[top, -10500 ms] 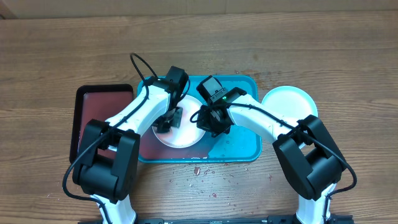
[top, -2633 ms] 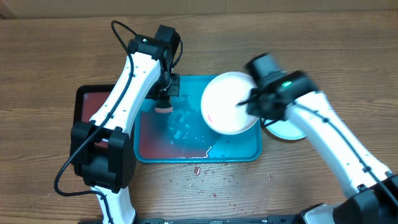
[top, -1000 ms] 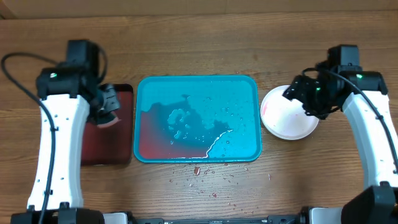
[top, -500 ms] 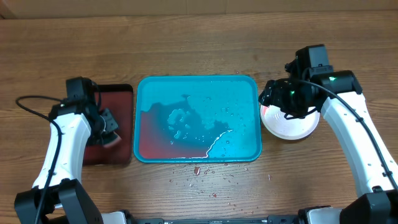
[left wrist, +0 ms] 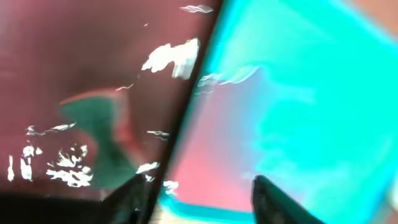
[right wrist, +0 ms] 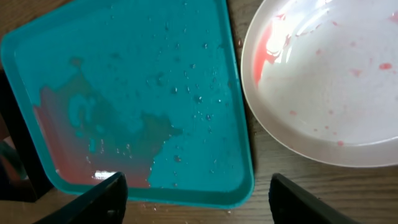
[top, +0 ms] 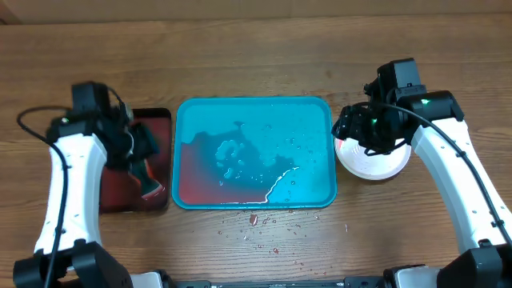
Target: Clean dirty plates on tray and stack at the side
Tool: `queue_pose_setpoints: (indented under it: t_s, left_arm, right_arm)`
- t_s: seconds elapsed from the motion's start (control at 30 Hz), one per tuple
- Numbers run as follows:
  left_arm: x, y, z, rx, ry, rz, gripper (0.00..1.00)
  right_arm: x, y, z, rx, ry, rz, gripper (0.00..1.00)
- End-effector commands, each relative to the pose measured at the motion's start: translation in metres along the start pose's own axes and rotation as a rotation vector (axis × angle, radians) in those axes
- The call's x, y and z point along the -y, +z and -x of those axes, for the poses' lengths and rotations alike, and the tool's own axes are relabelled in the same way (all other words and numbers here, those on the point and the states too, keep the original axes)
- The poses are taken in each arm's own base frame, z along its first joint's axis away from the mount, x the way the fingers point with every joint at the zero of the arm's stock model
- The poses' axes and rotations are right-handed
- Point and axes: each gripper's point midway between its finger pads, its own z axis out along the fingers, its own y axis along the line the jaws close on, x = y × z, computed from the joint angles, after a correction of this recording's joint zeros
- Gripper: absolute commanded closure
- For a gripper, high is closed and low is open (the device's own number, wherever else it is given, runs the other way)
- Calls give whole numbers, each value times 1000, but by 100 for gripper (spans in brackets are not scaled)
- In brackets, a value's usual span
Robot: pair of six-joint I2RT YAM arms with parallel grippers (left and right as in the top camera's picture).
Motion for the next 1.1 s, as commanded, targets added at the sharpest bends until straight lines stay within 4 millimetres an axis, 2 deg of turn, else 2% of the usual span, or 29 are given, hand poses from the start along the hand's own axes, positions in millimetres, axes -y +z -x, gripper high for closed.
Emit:
queue_pose_setpoints:
  t_s: [0.0,0.03,0.07,0.17,0.2,0.37,0.5,0.57,0.67,1.07]
  left_arm:
    - [75,-44,9,41,192,-286,41]
    - [88,-52,8,41,218,-309,40]
    - [100,-59,6,43,249,-326,37]
    - [129,-64,-5,34,326,-354,24]
    - [142,-61,-10,34,372,-361,0]
    - [178,-57,-12,94,500,-397,0]
    - [194,-56,-23,87,549,-417,0]
    - [196,-55,-27,77,556,-419,0]
    - [196,-55,-26,78,555,-418,0]
    - [196,-55,-26,78,555,-418,0]
  right_arm:
    - [-17,-31,9,91,-52,50,26]
    - [-21,-42,11,118,-73,61,6]
    - [-25,-54,12,147,-95,71,0]
    - [-40,-101,14,260,-175,105,0]
    - [-44,-126,13,321,-193,110,0]
    - [-47,-208,1,559,-224,103,0]
    - [-54,-251,-10,716,-257,160,0]
    - [-55,-262,-19,748,-255,181,0]
    - [-52,-269,-28,764,-260,186,0]
    - [-49,-262,-34,728,-256,174,0]
